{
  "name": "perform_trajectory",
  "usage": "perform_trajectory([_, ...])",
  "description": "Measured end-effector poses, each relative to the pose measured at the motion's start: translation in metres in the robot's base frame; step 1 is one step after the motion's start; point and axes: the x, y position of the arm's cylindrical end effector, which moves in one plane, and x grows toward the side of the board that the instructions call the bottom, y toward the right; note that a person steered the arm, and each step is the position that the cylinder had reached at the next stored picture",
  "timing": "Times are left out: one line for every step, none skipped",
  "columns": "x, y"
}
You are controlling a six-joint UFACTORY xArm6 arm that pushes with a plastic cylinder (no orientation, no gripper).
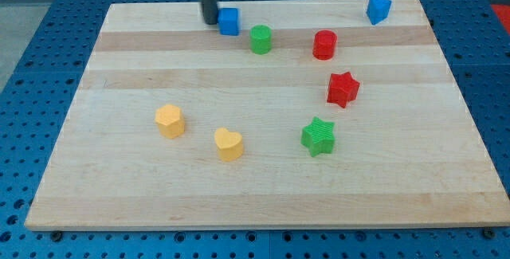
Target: Move the blue cube to the left side of the blue triangle
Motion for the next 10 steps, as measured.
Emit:
perform_trajectory([0.000, 0.088])
perform_trajectory([-0.017, 0.098])
perform_trajectory([-0.020, 0.038])
perform_trajectory([0.001, 0.004])
perform_trajectory([0.017, 0.019])
perform_trajectory([0.017, 0.082])
perform_trajectory([0.019, 0.139])
perform_trajectory([0.019, 0.105])
perform_trajectory([0.028, 0.046])
perform_trajectory([0.067, 0.027])
